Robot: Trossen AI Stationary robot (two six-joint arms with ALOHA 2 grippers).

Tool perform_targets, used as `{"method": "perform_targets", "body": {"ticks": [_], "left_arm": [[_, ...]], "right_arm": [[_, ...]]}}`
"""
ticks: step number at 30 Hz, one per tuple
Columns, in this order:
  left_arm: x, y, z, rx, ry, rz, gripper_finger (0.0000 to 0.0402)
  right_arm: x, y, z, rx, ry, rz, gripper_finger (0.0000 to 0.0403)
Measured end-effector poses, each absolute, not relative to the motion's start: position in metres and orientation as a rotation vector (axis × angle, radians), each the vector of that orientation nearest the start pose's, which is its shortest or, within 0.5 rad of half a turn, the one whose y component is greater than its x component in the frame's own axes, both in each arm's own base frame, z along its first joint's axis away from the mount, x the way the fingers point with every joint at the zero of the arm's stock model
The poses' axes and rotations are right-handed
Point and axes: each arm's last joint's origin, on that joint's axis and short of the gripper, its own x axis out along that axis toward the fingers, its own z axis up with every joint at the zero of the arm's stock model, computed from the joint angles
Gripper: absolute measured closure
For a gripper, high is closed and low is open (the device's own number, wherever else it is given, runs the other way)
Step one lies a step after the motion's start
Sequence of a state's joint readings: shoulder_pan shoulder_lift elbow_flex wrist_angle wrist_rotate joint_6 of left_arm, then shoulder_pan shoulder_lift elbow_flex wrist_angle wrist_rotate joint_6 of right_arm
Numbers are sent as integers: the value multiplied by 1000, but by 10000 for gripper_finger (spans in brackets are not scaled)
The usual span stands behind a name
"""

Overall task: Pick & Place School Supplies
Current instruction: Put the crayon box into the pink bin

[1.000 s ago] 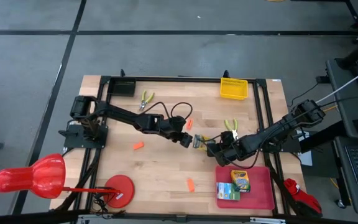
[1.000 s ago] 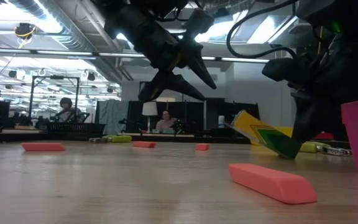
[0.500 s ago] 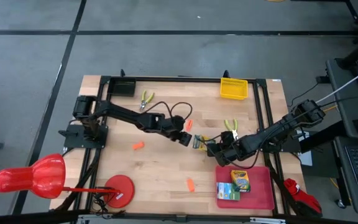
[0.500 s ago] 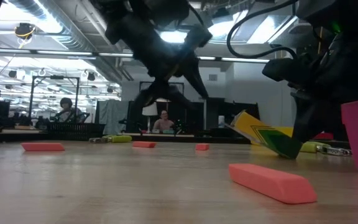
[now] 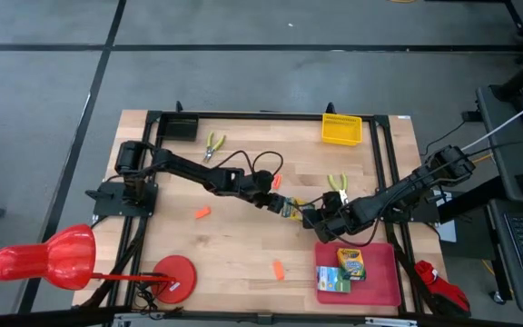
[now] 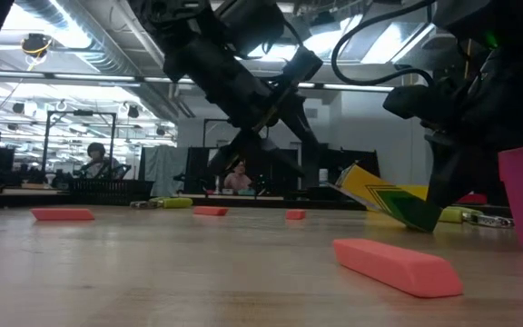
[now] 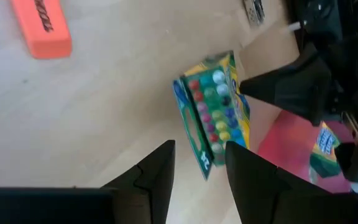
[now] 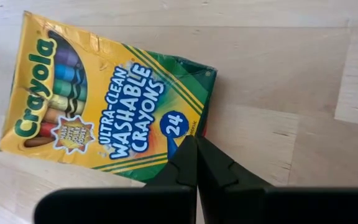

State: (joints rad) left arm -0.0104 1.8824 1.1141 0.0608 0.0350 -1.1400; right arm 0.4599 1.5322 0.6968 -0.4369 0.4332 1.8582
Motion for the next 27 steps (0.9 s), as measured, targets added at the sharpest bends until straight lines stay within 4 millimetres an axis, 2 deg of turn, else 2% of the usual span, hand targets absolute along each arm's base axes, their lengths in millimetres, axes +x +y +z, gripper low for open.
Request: {"method": "perform_targets", "body": {"ticks": [6, 12, 19, 22, 27], "left_arm": [[393, -3, 162, -1103, 660, 365, 263], [401, -6, 143, -1146, 668, 332, 263], [408, -5, 140, -1184, 613, 282, 267], [408, -2, 140, -1191, 616, 289, 292], [408, 2, 140, -1205, 634, 266, 384]], "right_arm": [[226, 98, 136, 1098, 737, -947, 403], [226, 98, 136, 1098, 733, -946, 403], [225, 101, 136, 1099, 731, -941, 403], [225, 101, 136, 1104, 726, -943, 403], [225, 101, 136, 1105, 719, -945, 403]]}}
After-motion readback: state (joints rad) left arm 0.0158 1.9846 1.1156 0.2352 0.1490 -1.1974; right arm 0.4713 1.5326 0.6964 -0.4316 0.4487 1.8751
